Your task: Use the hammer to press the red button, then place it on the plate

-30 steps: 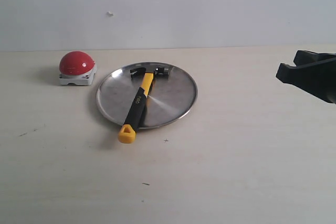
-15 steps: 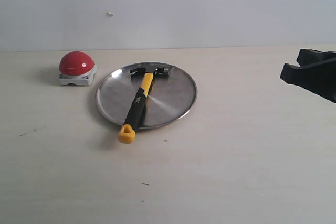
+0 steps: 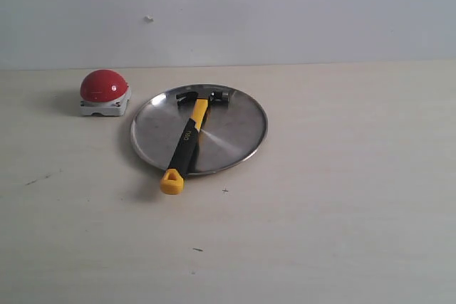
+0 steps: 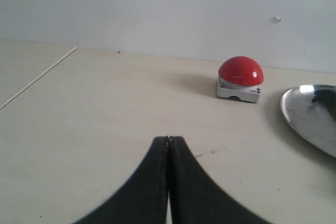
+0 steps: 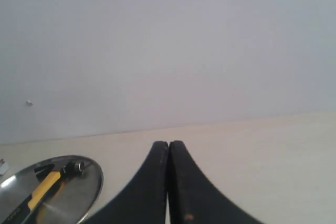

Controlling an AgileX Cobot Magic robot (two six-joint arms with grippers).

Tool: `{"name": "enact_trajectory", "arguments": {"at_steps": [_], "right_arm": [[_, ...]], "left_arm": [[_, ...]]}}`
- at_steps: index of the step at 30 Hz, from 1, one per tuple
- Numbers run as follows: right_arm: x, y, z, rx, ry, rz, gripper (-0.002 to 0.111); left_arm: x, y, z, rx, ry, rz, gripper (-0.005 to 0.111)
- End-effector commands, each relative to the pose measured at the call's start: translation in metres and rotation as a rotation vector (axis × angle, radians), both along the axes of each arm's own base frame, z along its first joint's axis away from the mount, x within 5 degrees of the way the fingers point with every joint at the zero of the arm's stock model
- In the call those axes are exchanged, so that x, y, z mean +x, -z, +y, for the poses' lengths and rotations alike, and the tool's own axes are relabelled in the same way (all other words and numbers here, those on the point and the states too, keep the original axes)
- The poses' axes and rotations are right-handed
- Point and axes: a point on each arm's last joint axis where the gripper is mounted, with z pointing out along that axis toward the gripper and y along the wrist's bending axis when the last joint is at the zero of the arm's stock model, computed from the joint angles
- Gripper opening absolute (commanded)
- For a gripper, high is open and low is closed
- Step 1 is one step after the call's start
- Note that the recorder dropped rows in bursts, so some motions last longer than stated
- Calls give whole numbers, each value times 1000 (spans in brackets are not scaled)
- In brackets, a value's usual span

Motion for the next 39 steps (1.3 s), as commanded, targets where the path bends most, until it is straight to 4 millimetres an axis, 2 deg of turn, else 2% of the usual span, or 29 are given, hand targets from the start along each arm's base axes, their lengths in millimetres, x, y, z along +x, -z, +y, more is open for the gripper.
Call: {"name": "enact_trajectory", "arguments": {"at_steps": [1,11,14,22,28,33,39], "right_arm": [[-19,-3,-1,-37,6,-53,0],[-22,1,-2,-92,12,-49,0],[-24,12,-4,-149,23,-48,0],[-34,66,-6,-249,40,-56,0],[-34,98,-6,-270,35,-2,0],[-35,104,-6,-273,25,70,0],[-35,105,-6,-271,25,76,0]], "left_arm": [[0,0,0,-11,-4,-7,0],[0,0,0,-11,-4,-7,0],[0,0,0,-11,-4,-7,0],[0,0,0,-11,-4,-7,0],[0,0,0,-11,-4,-7,0],[0,0,0,-9,-4,-7,0],[0,0,0,-8,-4,-7,0]]}}
